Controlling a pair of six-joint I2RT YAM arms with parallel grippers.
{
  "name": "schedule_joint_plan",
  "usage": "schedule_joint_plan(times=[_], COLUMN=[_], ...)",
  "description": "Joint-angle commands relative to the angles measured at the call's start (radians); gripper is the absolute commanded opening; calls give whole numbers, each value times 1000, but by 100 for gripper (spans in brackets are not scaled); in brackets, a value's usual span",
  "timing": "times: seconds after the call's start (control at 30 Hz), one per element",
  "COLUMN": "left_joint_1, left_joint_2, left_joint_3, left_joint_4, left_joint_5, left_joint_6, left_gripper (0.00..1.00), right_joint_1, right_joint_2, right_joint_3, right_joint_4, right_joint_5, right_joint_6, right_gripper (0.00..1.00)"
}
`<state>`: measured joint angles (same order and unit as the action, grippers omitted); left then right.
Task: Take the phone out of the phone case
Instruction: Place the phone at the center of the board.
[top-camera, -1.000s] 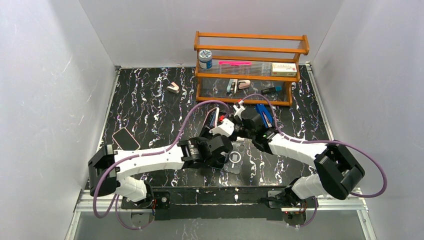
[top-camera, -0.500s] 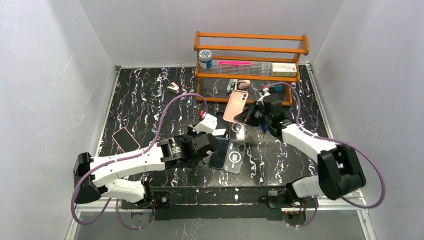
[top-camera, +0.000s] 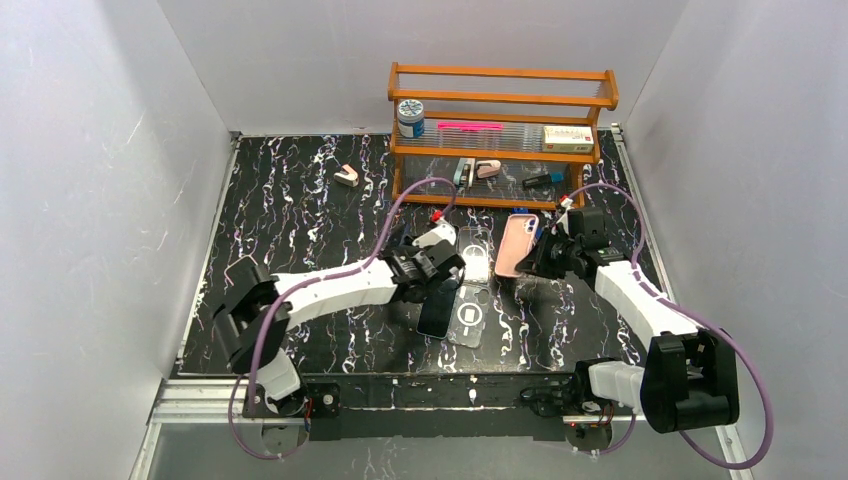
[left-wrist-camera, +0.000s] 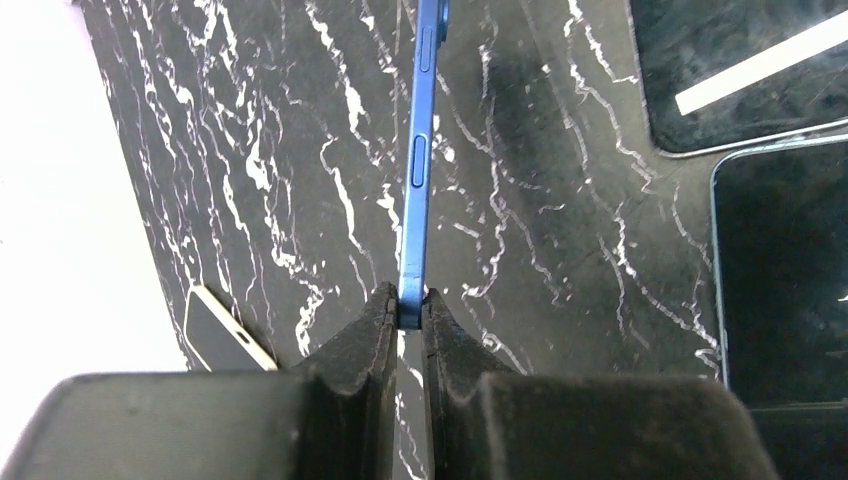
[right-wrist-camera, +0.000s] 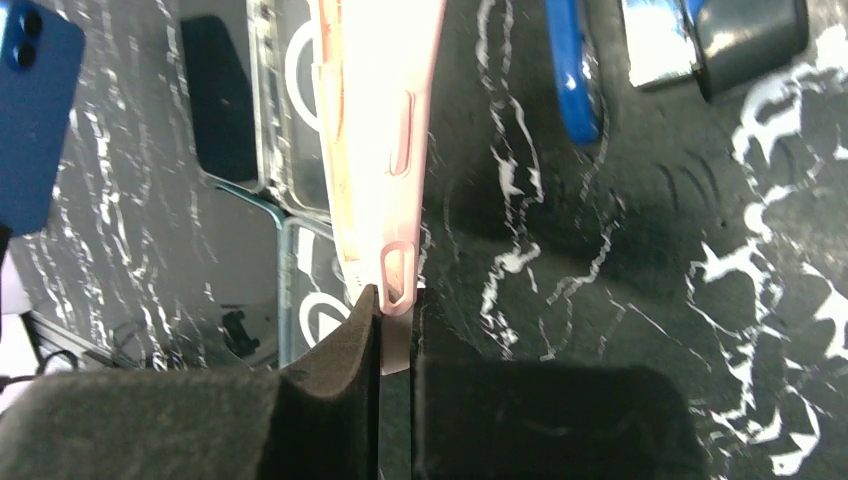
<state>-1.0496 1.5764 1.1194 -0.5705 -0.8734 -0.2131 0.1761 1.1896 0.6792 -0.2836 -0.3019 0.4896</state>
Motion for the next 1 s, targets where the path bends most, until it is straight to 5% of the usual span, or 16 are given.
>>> schedule_joint_plan(times=[0.0,0.13,0.53,0.97], left_joint_1=[5,6,26,74], left_joint_2=[89,185,259,185], left_joint_3=[67,87,96,50], left_joint_4=[84,96,113,182], left_joint_5=[-56,-54,-6,133], left_joint_6=[99,125,115,94], left_gripper=[0,0,25,52], right_joint_1=[-14,-15,-15,-15], right_joint_2=[-36,-5,102,-69], right_joint_3=[-6,7,64,-10], right_joint_4=[-71,-83,-119,-402], right_joint_5=[-1,-38,-62,-49], right_joint_6=[-75,-111,-155,-74], right_gripper=[1,1,1,1])
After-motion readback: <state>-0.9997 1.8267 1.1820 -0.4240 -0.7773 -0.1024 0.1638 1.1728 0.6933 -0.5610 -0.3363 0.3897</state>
